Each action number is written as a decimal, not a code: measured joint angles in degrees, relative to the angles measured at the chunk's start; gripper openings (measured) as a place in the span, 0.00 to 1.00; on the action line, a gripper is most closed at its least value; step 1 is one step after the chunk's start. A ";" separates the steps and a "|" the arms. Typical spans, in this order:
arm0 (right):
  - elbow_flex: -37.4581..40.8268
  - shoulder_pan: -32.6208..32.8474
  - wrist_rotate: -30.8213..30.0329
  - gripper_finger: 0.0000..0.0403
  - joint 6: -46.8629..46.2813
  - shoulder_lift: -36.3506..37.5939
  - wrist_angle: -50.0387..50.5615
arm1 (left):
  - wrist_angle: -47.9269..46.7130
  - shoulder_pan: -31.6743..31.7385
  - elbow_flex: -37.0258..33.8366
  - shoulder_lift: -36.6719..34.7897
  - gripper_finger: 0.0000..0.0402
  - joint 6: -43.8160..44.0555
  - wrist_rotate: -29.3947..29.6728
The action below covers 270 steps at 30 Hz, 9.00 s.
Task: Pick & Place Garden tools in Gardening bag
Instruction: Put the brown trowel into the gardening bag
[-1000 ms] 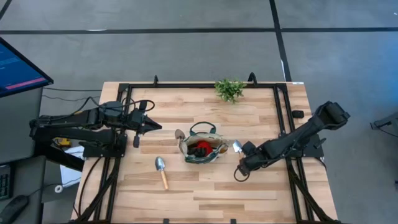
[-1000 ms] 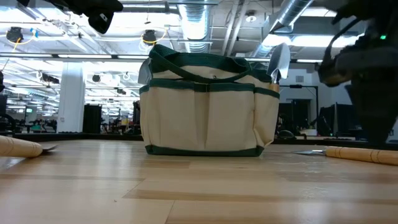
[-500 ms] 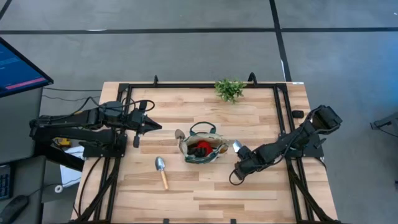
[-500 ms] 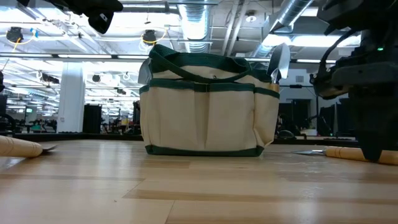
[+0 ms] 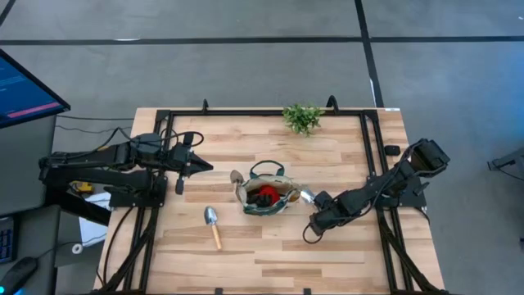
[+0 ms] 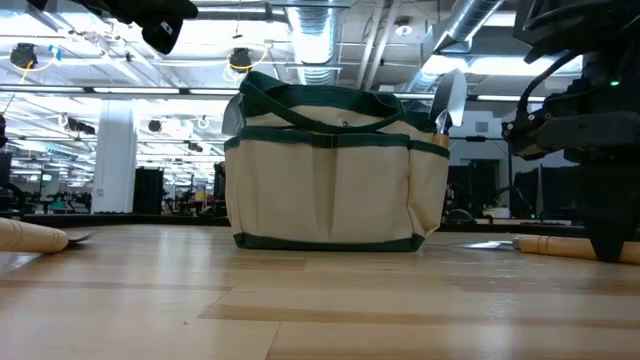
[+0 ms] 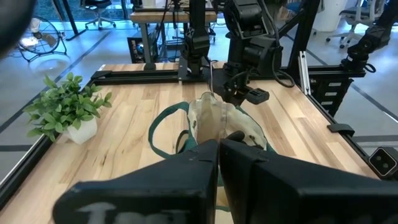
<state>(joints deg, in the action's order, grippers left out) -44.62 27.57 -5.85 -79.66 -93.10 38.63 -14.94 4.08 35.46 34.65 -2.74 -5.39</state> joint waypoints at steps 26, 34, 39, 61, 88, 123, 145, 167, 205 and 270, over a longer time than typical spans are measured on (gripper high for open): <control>0.24 0.04 -22.28 0.13 -8.92 17.47 21.20 | 3.98 0.00 0.02 -0.01 0.01 -3.43 1.36; 0.13 0.04 -33.84 0.13 -8.46 22.91 24.70 | 7.07 0.00 0.02 0.00 0.01 -3.47 2.10; 0.09 0.04 -37.72 0.13 -8.29 25.16 27.86 | 9.82 0.00 0.02 0.00 0.01 -3.48 5.79; -20.11 -0.07 -54.62 0.13 29.03 25.59 22.48 | 14.87 5.12 0.07 3.47 0.31 1.53 17.09; -20.09 -6.29 -57.51 0.13 61.51 6.07 -10.10 | 38.06 13.73 7.08 28.63 0.37 27.20 -13.64; -20.13 -8.61 -57.23 0.13 72.67 2.75 -22.81 | 50.29 5.20 7.04 38.56 0.32 27.23 -3.54; -20.17 -8.36 -53.49 0.23 72.92 2.86 -22.25 | 51.38 4.90 6.90 38.12 0.00 18.34 -4.53; -20.15 -2.91 -55.35 0.26 60.58 20.06 1.52 | 41.53 -5.07 6.97 28.04 0.00 13.57 -6.59; -20.15 -2.84 -55.22 0.00 52.59 19.50 9.46 | 40.03 -20.09 6.99 44.95 0.00 16.77 25.46; -20.15 -2.85 -49.89 0.00 52.61 19.50 9.76 | 33.29 -24.26 9.49 43.60 0.00 19.50 30.93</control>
<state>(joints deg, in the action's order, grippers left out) -64.77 24.72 -55.74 -27.05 -73.60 48.39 18.35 -20.18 44.95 78.26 16.75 25.54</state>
